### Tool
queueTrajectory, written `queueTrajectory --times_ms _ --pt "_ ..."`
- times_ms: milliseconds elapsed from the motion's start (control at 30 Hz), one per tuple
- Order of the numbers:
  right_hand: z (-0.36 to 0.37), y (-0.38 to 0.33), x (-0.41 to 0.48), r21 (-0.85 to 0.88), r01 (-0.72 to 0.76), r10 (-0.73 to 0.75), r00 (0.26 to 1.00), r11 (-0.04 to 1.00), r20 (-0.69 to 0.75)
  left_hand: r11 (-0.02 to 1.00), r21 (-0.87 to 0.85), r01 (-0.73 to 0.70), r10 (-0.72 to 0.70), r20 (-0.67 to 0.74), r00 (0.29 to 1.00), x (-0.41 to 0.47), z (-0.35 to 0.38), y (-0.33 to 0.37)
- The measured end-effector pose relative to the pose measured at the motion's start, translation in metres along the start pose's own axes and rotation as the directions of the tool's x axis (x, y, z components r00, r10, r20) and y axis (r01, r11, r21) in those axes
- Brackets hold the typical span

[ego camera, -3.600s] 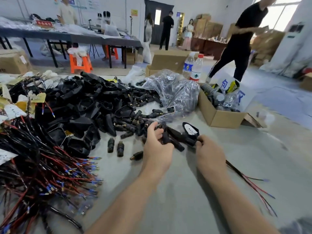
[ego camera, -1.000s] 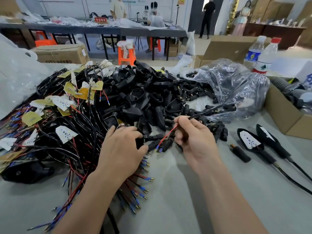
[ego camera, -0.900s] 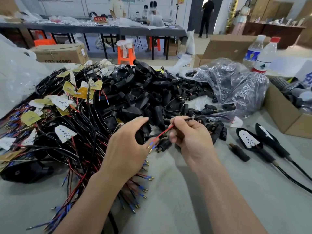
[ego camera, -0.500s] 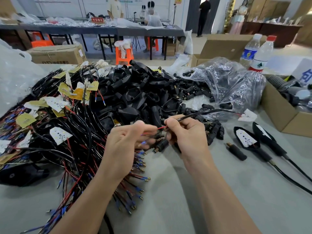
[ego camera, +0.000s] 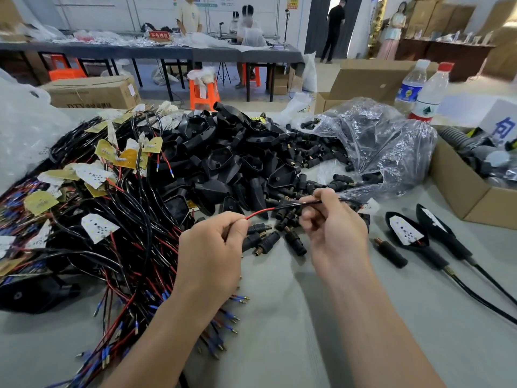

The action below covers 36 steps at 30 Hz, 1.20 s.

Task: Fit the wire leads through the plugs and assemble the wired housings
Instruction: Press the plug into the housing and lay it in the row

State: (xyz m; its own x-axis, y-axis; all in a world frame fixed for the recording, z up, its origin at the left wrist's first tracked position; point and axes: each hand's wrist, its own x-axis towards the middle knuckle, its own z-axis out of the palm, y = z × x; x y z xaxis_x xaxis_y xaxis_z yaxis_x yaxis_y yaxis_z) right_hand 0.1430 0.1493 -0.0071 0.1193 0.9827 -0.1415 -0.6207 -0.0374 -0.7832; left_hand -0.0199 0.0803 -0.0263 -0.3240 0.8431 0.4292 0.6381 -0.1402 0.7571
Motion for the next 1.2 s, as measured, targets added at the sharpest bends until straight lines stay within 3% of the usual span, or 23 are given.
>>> queueTrajectory --times_ms 267,433,567,700,833,1000,1200 --pt "0.005 0.01 -0.01 -0.21 -0.07 0.131 0.948 0.975 0.29 0.997 -0.082 -0.007 0.008 0.007 1.0 0.0 0.002 0.001" --pt "0.007 0.012 -0.017 -0.31 -0.106 0.228 0.892 0.945 0.39 0.994 -0.109 -0.018 0.029 0.1 0.995 -0.004 0.0 0.0" --pt "0.011 0.011 -0.02 -0.284 -0.161 0.278 0.854 0.945 0.439 0.991 -0.108 -0.075 0.087 0.117 0.989 -0.004 -0.001 0.007" --pt "0.011 0.008 -0.017 -0.206 -0.169 0.235 0.903 0.964 0.36 0.994 -0.043 -0.099 0.101 0.06 0.993 -0.002 0.001 0.006" --pt "0.005 0.001 -0.008 0.014 -0.18 0.174 0.967 0.984 0.184 0.997 0.01 -0.078 0.078 0.008 0.997 -0.001 0.0 0.004" --pt "-0.01 -0.01 0.007 0.302 -0.168 0.185 0.982 0.938 -0.029 0.995 -0.097 -0.028 0.02 -0.078 0.997 0.0 -0.007 0.006" --pt "-0.02 -0.017 0.018 0.346 -0.056 0.098 0.99 0.936 -0.105 0.999 -0.031 0.013 -0.017 -0.149 0.989 0.002 -0.016 0.006"
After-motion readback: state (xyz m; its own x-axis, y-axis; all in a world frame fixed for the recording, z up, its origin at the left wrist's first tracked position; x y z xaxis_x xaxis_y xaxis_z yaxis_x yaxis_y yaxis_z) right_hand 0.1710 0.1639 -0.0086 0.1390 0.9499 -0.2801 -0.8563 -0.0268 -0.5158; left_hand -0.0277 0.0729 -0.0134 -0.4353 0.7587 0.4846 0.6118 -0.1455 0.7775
